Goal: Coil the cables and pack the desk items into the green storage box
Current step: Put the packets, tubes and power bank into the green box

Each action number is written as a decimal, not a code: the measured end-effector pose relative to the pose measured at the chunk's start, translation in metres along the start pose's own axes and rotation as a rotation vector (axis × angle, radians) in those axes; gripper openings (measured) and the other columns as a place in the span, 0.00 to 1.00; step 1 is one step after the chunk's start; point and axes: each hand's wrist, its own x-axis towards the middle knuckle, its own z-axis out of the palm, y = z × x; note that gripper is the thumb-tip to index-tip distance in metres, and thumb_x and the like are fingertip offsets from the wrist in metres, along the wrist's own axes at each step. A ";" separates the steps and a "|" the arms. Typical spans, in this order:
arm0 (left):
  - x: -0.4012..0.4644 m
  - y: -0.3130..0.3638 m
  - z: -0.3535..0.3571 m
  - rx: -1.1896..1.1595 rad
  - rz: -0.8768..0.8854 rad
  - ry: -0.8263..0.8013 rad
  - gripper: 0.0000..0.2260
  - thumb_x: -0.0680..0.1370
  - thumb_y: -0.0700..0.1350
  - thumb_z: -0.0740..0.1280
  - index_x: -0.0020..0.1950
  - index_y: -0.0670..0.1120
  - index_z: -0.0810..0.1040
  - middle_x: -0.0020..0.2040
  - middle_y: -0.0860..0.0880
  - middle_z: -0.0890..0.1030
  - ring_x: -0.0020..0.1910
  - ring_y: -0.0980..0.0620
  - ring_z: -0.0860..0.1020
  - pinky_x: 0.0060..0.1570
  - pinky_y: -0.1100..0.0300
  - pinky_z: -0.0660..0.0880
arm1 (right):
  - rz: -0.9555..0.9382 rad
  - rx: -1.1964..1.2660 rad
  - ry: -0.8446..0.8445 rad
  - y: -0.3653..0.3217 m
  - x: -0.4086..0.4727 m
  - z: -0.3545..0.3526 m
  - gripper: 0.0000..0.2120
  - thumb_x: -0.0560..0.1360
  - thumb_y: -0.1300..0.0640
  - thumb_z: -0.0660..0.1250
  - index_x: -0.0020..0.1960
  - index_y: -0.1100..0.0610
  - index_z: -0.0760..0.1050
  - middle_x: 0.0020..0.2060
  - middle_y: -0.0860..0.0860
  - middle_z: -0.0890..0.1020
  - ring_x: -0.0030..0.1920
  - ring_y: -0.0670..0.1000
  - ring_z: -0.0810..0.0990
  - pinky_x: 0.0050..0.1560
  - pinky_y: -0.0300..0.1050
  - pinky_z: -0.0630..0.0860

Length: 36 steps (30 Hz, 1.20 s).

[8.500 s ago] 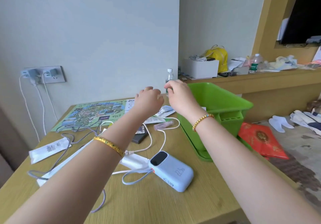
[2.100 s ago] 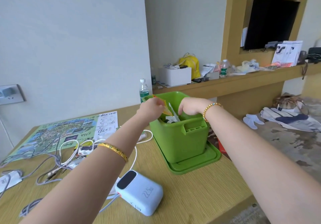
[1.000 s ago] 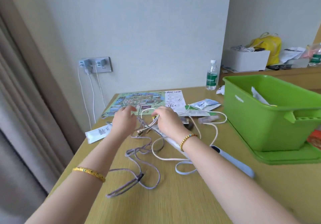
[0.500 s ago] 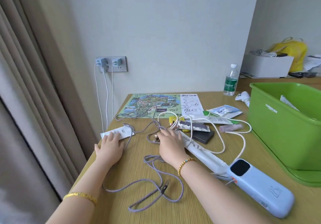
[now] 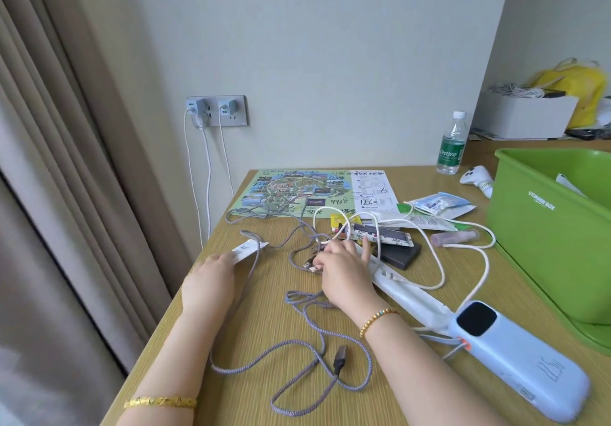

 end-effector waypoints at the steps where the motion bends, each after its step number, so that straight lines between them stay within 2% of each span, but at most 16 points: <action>1: 0.000 -0.002 -0.002 -0.007 -0.016 0.029 0.15 0.75 0.38 0.54 0.56 0.51 0.73 0.44 0.50 0.76 0.42 0.46 0.73 0.35 0.58 0.67 | -0.012 0.088 0.021 0.001 0.000 -0.002 0.14 0.76 0.61 0.59 0.53 0.47 0.79 0.56 0.43 0.74 0.62 0.50 0.66 0.70 0.58 0.33; 3: 0.000 -0.004 -0.008 -0.098 -0.077 0.087 0.17 0.74 0.38 0.55 0.57 0.54 0.73 0.44 0.49 0.77 0.41 0.44 0.73 0.37 0.58 0.67 | -0.016 0.253 0.115 0.002 0.000 -0.009 0.18 0.76 0.64 0.58 0.56 0.47 0.78 0.57 0.43 0.75 0.62 0.49 0.67 0.72 0.58 0.40; 4: 0.000 -0.005 -0.012 -0.158 -0.110 0.125 0.17 0.73 0.38 0.56 0.57 0.54 0.73 0.46 0.47 0.79 0.41 0.43 0.74 0.38 0.58 0.67 | -0.003 0.306 0.184 0.003 0.001 -0.014 0.20 0.75 0.67 0.58 0.57 0.49 0.78 0.57 0.44 0.76 0.61 0.50 0.69 0.72 0.57 0.48; 6: 0.002 -0.009 -0.020 -0.235 -0.146 0.231 0.17 0.73 0.37 0.55 0.55 0.53 0.74 0.47 0.45 0.80 0.40 0.42 0.73 0.37 0.56 0.67 | 0.043 0.387 0.302 0.009 0.002 -0.023 0.20 0.73 0.70 0.57 0.57 0.54 0.78 0.56 0.49 0.78 0.58 0.52 0.72 0.65 0.52 0.62; 8: 0.003 -0.014 -0.029 -0.218 -0.120 0.346 0.17 0.73 0.35 0.55 0.53 0.51 0.75 0.48 0.44 0.80 0.38 0.42 0.72 0.36 0.56 0.66 | 0.103 0.439 0.300 0.020 0.000 -0.030 0.18 0.74 0.70 0.56 0.57 0.57 0.78 0.54 0.52 0.78 0.58 0.53 0.73 0.61 0.49 0.68; 10: 0.004 -0.015 -0.036 -0.141 0.004 0.381 0.20 0.73 0.34 0.56 0.58 0.53 0.76 0.52 0.48 0.81 0.43 0.42 0.76 0.35 0.56 0.69 | 0.170 0.452 0.219 0.032 -0.003 -0.031 0.16 0.76 0.68 0.55 0.57 0.58 0.77 0.55 0.53 0.78 0.59 0.53 0.73 0.61 0.48 0.69; 12: 0.004 -0.010 -0.037 -0.092 0.197 0.338 0.23 0.73 0.32 0.59 0.59 0.55 0.78 0.56 0.52 0.81 0.48 0.43 0.79 0.38 0.56 0.73 | 0.214 0.462 0.157 0.041 -0.007 -0.029 0.16 0.76 0.68 0.55 0.58 0.59 0.76 0.56 0.54 0.77 0.60 0.54 0.72 0.62 0.49 0.70; 15: 0.000 0.003 -0.029 -0.010 0.432 0.268 0.21 0.67 0.28 0.64 0.52 0.48 0.82 0.53 0.50 0.83 0.48 0.42 0.80 0.44 0.54 0.73 | 0.206 0.419 0.139 0.043 -0.009 -0.026 0.18 0.76 0.69 0.54 0.57 0.57 0.77 0.57 0.54 0.76 0.61 0.54 0.71 0.61 0.50 0.69; 19: -0.003 0.007 -0.023 0.039 0.476 0.294 0.20 0.65 0.28 0.59 0.49 0.44 0.83 0.49 0.46 0.84 0.50 0.42 0.80 0.49 0.51 0.74 | 0.088 0.297 0.121 0.034 -0.009 -0.021 0.21 0.75 0.70 0.55 0.61 0.55 0.75 0.60 0.51 0.75 0.63 0.53 0.68 0.64 0.47 0.65; 21: -0.002 -0.001 -0.023 0.032 0.422 0.273 0.26 0.67 0.28 0.55 0.54 0.47 0.82 0.56 0.46 0.82 0.56 0.42 0.78 0.55 0.50 0.71 | 0.002 0.261 0.093 0.025 -0.004 -0.020 0.22 0.75 0.70 0.55 0.65 0.54 0.73 0.65 0.51 0.72 0.66 0.52 0.65 0.69 0.47 0.60; 23: -0.003 -0.013 -0.023 0.028 0.262 0.189 0.28 0.70 0.29 0.56 0.61 0.53 0.79 0.62 0.48 0.79 0.61 0.45 0.75 0.60 0.52 0.68 | -0.070 0.206 0.027 0.017 0.003 -0.019 0.25 0.76 0.70 0.54 0.69 0.53 0.68 0.71 0.50 0.66 0.71 0.52 0.60 0.73 0.48 0.52; 26: -0.006 -0.028 -0.033 -0.034 -0.030 0.188 0.27 0.71 0.33 0.57 0.64 0.56 0.76 0.60 0.48 0.79 0.56 0.43 0.77 0.49 0.54 0.72 | -0.103 0.060 -0.118 0.014 0.014 -0.013 0.24 0.78 0.66 0.54 0.71 0.51 0.64 0.73 0.49 0.64 0.74 0.51 0.57 0.75 0.54 0.45; 29: -0.003 -0.033 -0.039 -0.205 -0.235 0.224 0.28 0.73 0.34 0.55 0.68 0.59 0.69 0.57 0.43 0.79 0.50 0.40 0.76 0.42 0.55 0.70 | -0.062 0.087 -0.075 0.013 0.019 -0.010 0.17 0.78 0.62 0.54 0.65 0.52 0.71 0.63 0.48 0.75 0.66 0.50 0.68 0.74 0.53 0.51; 32: 0.001 -0.022 -0.040 -0.593 -0.248 0.328 0.22 0.77 0.39 0.56 0.66 0.59 0.72 0.53 0.42 0.82 0.44 0.43 0.75 0.41 0.57 0.68 | 0.015 0.352 0.090 0.012 0.023 -0.011 0.10 0.77 0.63 0.56 0.54 0.54 0.71 0.49 0.48 0.77 0.51 0.51 0.76 0.59 0.52 0.71; 34: 0.004 -0.006 -0.039 -0.877 -0.209 0.294 0.19 0.78 0.41 0.58 0.66 0.55 0.74 0.54 0.45 0.82 0.45 0.47 0.77 0.44 0.58 0.71 | 0.051 0.487 0.092 0.013 0.031 -0.014 0.09 0.77 0.65 0.55 0.54 0.55 0.68 0.51 0.50 0.76 0.52 0.51 0.76 0.54 0.51 0.75; 36: 0.003 0.010 -0.037 -1.218 -0.208 0.140 0.17 0.79 0.39 0.60 0.66 0.49 0.75 0.54 0.46 0.82 0.45 0.50 0.77 0.49 0.53 0.78 | 0.034 0.450 0.056 0.016 0.042 -0.016 0.14 0.77 0.67 0.54 0.60 0.56 0.68 0.57 0.51 0.76 0.58 0.51 0.75 0.58 0.47 0.73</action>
